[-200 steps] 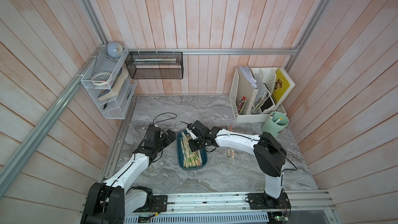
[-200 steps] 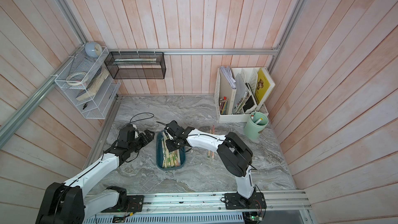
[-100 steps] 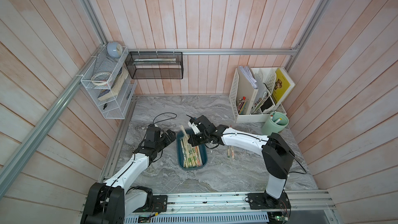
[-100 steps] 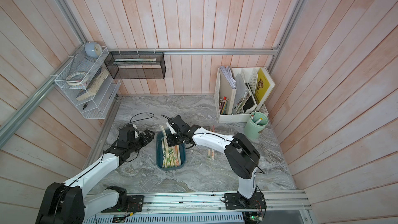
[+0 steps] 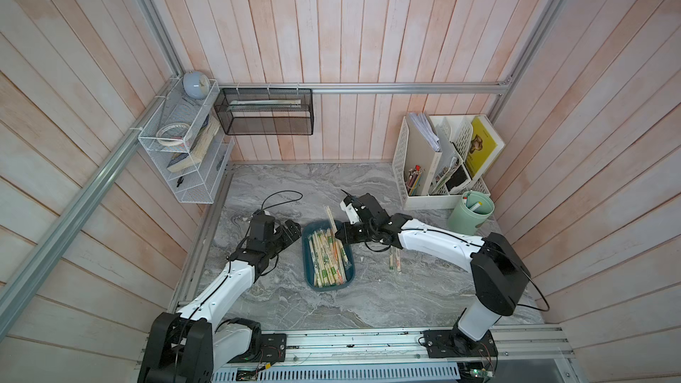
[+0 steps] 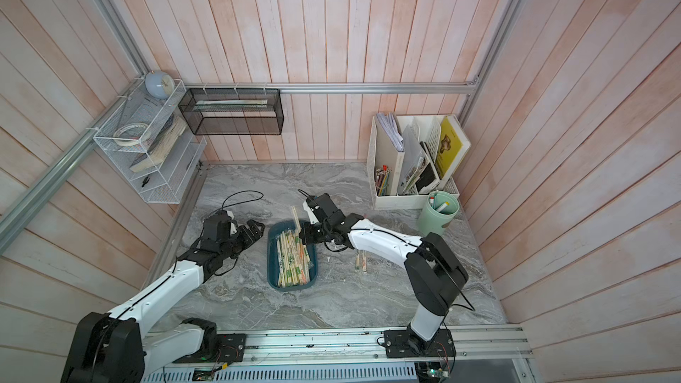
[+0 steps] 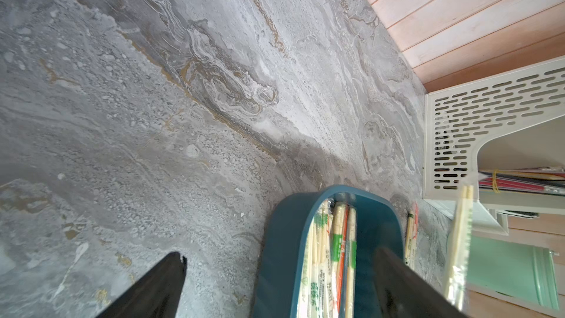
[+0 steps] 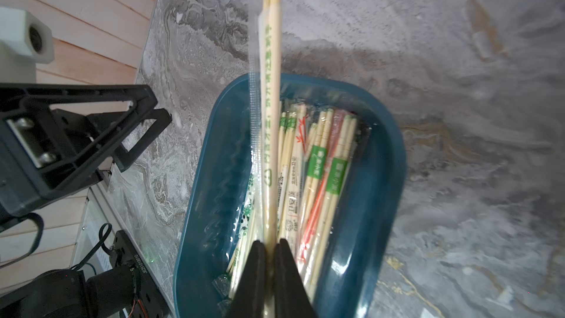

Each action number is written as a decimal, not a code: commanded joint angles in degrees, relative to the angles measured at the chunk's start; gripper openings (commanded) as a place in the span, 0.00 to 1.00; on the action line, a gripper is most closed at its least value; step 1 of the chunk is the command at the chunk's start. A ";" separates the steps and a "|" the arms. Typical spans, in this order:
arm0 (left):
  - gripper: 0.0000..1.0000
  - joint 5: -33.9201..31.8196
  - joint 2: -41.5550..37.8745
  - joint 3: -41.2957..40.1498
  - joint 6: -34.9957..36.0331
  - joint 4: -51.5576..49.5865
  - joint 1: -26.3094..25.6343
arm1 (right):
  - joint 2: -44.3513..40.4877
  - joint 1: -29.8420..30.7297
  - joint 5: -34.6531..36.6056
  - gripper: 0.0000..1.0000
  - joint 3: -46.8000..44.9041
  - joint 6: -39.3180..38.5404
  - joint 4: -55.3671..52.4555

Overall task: Take the paired disposable chopsticks out of the storage box
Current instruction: Pick up the paired disposable chopsticks from the storage box, then place the paired disposable chopsticks at the center of the board.

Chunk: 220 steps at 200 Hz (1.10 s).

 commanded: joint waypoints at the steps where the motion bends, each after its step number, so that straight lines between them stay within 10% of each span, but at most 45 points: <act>1: 1.00 0.08 -0.29 1.61 0.23 -0.60 -0.91 | -3.30 -2.48 1.65 0.04 -2.72 0.72 0.61; 220: 1.00 -1.67 3.15 2.96 -1.17 0.14 -5.17 | -6.23 -10.69 15.14 0.04 -18.82 3.16 -0.81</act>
